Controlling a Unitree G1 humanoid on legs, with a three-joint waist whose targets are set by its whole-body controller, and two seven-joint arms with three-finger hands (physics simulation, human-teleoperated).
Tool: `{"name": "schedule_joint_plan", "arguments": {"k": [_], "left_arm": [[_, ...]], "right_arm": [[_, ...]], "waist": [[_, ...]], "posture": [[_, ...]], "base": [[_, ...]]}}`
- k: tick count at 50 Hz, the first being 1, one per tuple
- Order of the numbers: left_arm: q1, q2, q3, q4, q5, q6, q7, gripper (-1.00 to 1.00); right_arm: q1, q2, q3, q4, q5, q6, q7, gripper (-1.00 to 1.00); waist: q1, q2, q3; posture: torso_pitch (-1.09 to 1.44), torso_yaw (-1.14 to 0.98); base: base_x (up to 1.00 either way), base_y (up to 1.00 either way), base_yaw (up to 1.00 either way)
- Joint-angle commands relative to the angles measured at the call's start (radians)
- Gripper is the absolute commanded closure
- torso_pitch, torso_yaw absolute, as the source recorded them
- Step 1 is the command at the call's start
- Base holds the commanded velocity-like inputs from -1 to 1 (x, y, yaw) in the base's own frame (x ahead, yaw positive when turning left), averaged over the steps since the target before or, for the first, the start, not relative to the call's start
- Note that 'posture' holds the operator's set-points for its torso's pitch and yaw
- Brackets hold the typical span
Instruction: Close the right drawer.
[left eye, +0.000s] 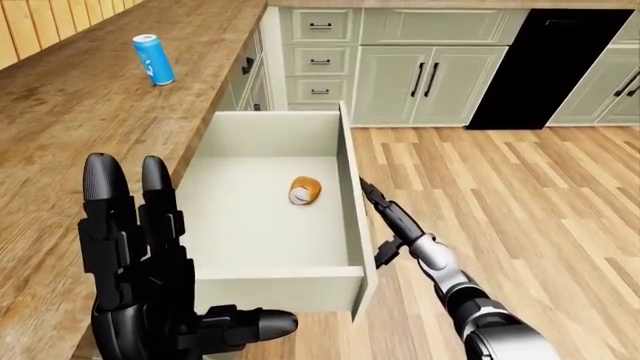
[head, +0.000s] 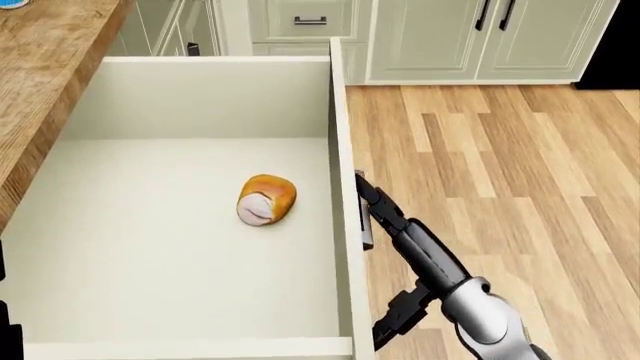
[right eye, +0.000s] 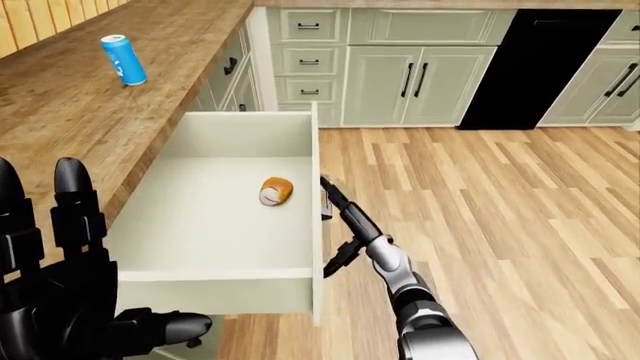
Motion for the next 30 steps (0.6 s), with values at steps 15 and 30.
{"name": "schedule_joint_plan", "arguments": {"k": [15, 30], "left_arm": [[-0.011, 0.000, 0.001, -0.046, -0.002, -0.008, 0.000, -1.00], [-0.008, 0.000, 0.000, -0.045, -0.001, -0.012, 0.001, -1.00]], "right_arm": [[-0.043, 0.033, 0.015, -0.040, -0.017, -0.045, 0.060, -1.00], [-0.054, 0.047, 0.027, -0.040, -0.046, -0.048, 0.093, -1.00]], "waist": [[0.004, 0.003, -0.018], [0.000, 0.004, -0.017]], "posture": [[0.00, 0.00], [0.00, 0.00]], "base": [[0.00, 0.00, 0.00], [0.00, 0.00, 0.00]]}}
